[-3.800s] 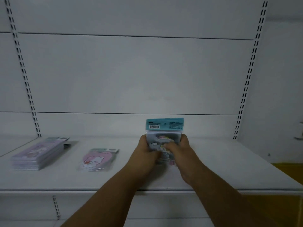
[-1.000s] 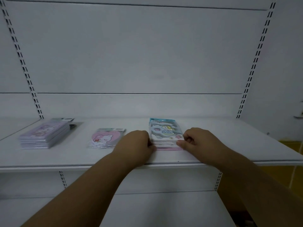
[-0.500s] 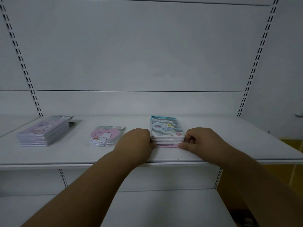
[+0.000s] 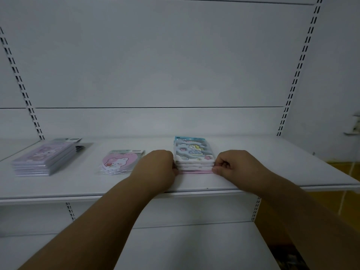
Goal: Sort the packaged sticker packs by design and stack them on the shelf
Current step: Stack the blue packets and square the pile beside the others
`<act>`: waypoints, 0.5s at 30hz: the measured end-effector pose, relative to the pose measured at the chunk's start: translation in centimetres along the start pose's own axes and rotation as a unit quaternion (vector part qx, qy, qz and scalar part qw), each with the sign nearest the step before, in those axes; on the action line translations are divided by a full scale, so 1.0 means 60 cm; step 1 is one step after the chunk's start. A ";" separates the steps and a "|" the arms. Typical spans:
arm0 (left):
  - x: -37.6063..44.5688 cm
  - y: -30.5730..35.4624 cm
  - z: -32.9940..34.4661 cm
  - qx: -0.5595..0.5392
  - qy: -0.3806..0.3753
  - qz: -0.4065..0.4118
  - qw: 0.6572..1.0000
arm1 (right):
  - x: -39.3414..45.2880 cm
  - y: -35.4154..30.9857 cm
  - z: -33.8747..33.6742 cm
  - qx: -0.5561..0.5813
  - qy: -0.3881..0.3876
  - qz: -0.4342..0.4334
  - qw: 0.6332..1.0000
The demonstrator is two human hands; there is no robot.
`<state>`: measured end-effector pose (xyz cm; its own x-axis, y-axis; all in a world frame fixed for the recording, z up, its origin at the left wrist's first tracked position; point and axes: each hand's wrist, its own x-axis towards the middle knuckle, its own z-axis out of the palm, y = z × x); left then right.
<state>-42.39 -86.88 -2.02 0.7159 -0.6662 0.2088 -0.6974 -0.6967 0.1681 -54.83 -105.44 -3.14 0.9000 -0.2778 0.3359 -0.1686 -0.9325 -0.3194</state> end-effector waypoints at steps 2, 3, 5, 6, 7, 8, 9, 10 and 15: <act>-0.001 -0.001 0.001 -0.002 -0.004 0.000 1.000 | -0.002 0.000 -0.001 0.006 -0.002 0.004 1.000; -0.001 -0.003 0.000 -0.007 -0.006 -0.001 1.000 | -0.003 -0.001 -0.002 0.014 -0.003 0.008 1.000; -0.002 -0.005 -0.005 -0.022 -0.007 0.000 1.000 | -0.007 -0.004 -0.007 0.032 0.002 0.014 0.999; -0.003 -0.006 -0.009 -0.027 -0.006 0.001 1.000 | -0.007 -0.005 -0.009 0.035 0.007 0.012 0.999; -0.003 -0.006 -0.013 -0.027 -0.006 0.005 1.000 | -0.007 -0.006 -0.011 0.033 0.011 0.008 0.999; -0.003 -0.006 -0.014 -0.027 -0.004 0.009 1.000 | -0.006 -0.008 -0.012 0.025 0.011 0.003 1.000; -0.004 -0.005 -0.016 -0.024 -0.005 0.009 1.000 | -0.005 -0.008 -0.011 0.013 0.009 -0.004 1.000; -0.004 -0.004 -0.016 -0.021 -0.002 0.011 1.000 | -0.003 -0.009 -0.011 -0.001 0.006 -0.013 1.000; 0.000 -0.001 -0.015 -0.012 -0.012 0.021 1.000 | 0.004 -0.010 -0.010 -0.051 -0.012 -0.038 0.998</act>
<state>-42.35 -86.59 -1.17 0.6858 -0.7017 0.1929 -0.7278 -0.6613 0.1819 -54.78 -105.08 -2.34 0.9213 -0.2005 0.3333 -0.1381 -0.9697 -0.2016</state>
